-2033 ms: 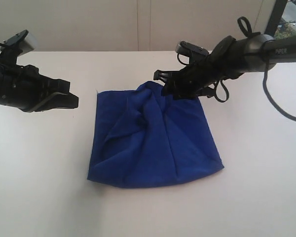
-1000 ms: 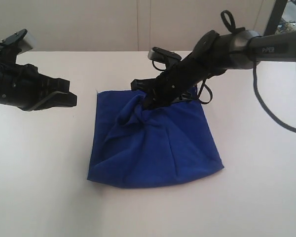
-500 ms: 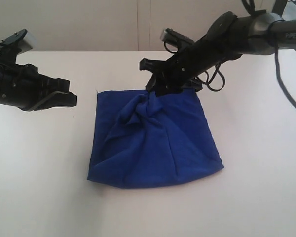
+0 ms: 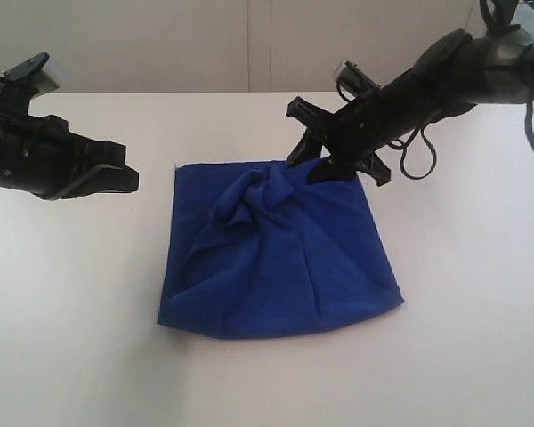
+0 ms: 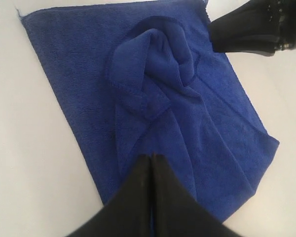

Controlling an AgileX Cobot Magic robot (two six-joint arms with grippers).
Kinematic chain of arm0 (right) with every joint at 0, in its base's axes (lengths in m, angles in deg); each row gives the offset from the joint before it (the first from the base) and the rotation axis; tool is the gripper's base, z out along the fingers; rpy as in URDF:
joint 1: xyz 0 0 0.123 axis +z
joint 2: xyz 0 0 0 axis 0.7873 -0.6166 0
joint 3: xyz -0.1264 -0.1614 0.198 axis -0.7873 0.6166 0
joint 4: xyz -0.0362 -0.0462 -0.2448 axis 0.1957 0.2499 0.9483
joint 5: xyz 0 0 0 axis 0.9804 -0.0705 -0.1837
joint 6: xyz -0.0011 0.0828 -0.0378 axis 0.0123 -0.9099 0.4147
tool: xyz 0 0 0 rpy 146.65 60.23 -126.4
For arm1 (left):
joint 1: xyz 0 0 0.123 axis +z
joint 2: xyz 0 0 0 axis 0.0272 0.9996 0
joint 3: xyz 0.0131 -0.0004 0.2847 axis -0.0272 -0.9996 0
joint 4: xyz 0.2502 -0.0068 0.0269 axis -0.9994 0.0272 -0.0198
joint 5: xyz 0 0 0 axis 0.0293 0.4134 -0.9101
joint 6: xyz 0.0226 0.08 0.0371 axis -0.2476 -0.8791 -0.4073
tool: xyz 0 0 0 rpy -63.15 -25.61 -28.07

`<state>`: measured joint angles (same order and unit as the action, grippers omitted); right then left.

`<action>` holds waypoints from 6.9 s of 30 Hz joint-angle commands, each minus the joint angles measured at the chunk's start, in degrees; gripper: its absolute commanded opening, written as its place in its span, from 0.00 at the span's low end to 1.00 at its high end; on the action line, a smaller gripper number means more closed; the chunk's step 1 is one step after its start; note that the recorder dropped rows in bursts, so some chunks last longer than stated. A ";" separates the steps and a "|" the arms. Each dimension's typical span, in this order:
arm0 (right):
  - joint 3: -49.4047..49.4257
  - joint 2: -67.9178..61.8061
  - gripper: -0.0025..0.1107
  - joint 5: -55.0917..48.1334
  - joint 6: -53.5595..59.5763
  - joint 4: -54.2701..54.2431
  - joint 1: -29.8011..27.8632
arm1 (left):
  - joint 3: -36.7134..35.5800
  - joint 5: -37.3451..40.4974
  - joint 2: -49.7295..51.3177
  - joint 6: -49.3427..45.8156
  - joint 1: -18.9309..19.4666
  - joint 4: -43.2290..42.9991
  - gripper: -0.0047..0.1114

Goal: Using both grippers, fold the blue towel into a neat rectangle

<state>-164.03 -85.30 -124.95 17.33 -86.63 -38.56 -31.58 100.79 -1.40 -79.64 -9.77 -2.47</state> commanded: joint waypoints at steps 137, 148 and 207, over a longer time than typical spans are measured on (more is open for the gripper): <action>20.15 69.03 0.02 -25.32 13.34 25.32 -3.16 | 17.36 34.25 -23.50 31.76 -20.76 -26.23 0.04; 20.15 76.38 0.02 -25.32 10.20 25.32 -3.16 | 17.13 34.88 -23.50 31.25 -20.76 -24.29 0.04; 11.98 25.95 0.02 11.84 12.63 26.26 -3.16 | 15.43 -21.97 5.64 36.89 -15.11 -41.73 0.04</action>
<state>-150.82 -58.49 -114.08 29.33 -60.76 -41.62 -18.22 79.19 3.01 -42.94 -25.10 -44.48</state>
